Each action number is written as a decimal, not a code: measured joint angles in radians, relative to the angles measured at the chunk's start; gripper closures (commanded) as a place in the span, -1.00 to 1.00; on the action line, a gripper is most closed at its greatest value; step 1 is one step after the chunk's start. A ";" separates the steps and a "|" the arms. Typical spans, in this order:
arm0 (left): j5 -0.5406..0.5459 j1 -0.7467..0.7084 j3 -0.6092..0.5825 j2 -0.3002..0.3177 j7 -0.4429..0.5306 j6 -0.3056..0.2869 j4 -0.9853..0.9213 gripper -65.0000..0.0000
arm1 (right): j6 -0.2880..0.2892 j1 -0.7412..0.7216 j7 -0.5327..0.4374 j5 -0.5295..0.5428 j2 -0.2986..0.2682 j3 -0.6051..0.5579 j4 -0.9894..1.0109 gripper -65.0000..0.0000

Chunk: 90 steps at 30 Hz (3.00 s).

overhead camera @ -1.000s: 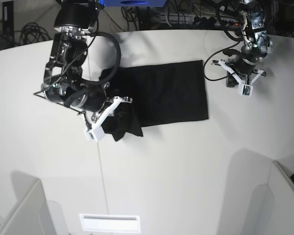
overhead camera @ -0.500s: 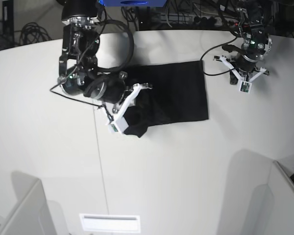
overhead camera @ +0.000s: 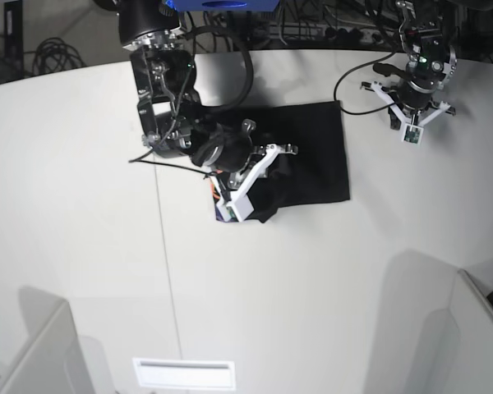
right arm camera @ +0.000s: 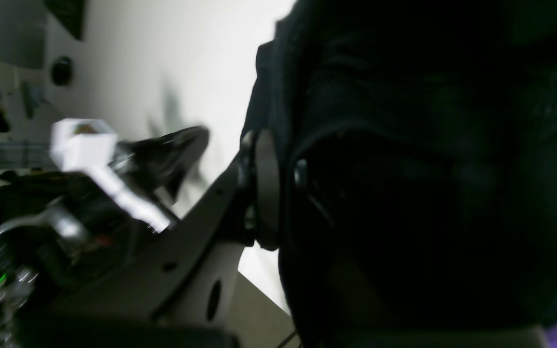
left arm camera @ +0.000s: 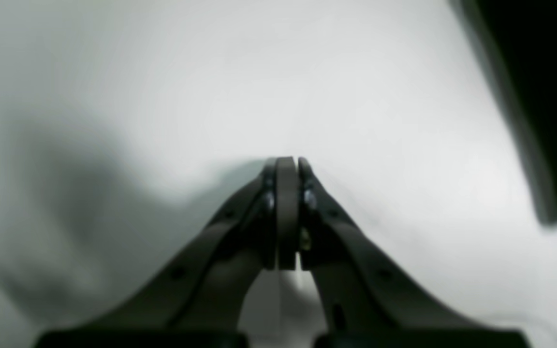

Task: Fold the T-shirt properly
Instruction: 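Fold the held end over toward the left gripper's side with the right gripper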

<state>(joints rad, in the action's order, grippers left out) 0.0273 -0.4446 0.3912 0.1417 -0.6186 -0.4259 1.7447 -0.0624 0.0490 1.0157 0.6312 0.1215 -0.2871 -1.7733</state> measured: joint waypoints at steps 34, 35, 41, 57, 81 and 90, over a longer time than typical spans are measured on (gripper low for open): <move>-0.005 -0.027 0.060 -0.003 -0.021 -0.008 0.016 1.00 | -0.096 -0.092 -0.169 0.011 0.000 -0.229 0.222 1.00; -0.005 -0.027 0.060 -0.003 -0.021 -0.008 0.016 1.00 | -0.095 -0.095 -0.165 0.012 0.002 -0.243 0.228 1.00; -0.004 -0.034 0.060 -0.001 -0.018 -0.008 0.017 1.00 | -0.096 -0.107 -0.163 0.016 0.006 -0.254 0.253 1.00; 0.034 -0.095 0.415 -0.009 -0.029 -0.203 0.094 1.00 | -0.096 -0.132 -0.158 0.018 0.006 -0.258 0.307 0.23; 0.162 -0.099 0.551 -0.012 -0.029 -0.230 0.090 1.00 | -0.097 -0.556 -0.244 0.386 -0.011 -0.720 0.264 0.24; 0.163 -0.098 0.561 -0.036 -0.035 -0.231 0.058 1.00 | -0.204 -0.366 -0.237 0.174 -0.301 -0.438 0.089 1.00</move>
<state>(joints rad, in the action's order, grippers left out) 0.1902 -0.5430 0.9520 0.1055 -0.6533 -0.6567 1.8030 -0.2661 -0.3168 0.7792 0.8051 -0.1795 -0.7254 -1.6844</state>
